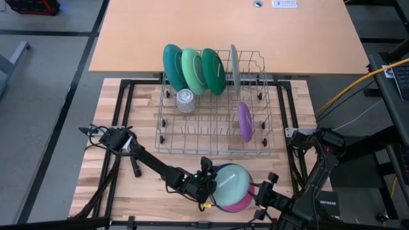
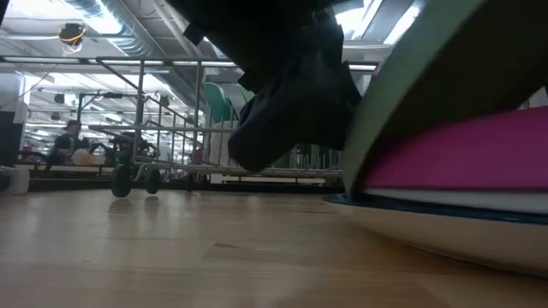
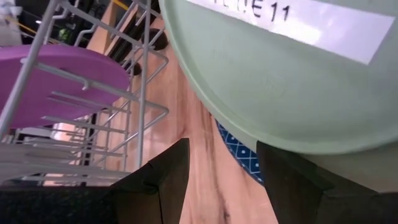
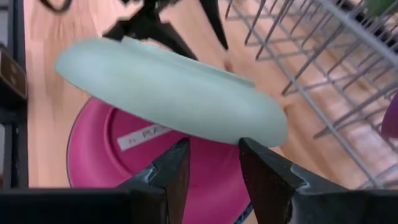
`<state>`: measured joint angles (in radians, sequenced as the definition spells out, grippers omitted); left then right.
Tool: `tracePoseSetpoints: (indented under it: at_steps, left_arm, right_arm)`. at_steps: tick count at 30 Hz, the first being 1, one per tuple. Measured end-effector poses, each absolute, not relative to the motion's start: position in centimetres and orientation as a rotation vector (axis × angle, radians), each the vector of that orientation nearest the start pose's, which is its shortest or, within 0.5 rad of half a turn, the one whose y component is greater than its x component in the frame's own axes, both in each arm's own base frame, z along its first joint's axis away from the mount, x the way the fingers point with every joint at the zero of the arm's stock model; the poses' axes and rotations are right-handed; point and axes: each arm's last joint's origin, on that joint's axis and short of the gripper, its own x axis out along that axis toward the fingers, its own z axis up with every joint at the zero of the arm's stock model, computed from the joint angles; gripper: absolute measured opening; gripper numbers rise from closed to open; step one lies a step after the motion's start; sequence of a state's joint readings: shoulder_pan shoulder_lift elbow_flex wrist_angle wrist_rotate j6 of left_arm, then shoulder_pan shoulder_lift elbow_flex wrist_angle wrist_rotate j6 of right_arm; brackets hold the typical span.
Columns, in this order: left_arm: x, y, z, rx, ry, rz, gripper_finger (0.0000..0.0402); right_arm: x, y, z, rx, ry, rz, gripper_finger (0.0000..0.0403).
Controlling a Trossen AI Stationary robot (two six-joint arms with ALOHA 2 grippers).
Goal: Sort dishes
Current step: Put the light blue plate in the dish rack
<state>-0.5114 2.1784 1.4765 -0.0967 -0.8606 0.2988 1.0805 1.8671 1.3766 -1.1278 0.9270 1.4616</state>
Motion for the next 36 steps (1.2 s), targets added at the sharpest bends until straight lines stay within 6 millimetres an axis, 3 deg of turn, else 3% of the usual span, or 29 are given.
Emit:
tracePoseSetpoints:
  at_steps: [8, 22, 36]
  left_arm:
    - [40.7, -20.6, 14.6, 0.842, 0.676, 0.283, 0.0182]
    - [39.0, -21.9, 14.6, 0.876, 0.709, 0.31, 0.0182]
    - [38.2, -22.8, 14.9, 0.906, 0.687, 0.369, 0.0182]
  right_arm:
    - [18.8, 28.2, 21.0, -0.002, 0.6, -0.482, 0.0144]
    - [22.6, 25.6, 21.0, 0.015, 0.595, -0.59, 0.0144]
    - [26.8, 25.1, 21.1, -0.006, 0.621, -0.478, 0.0144]
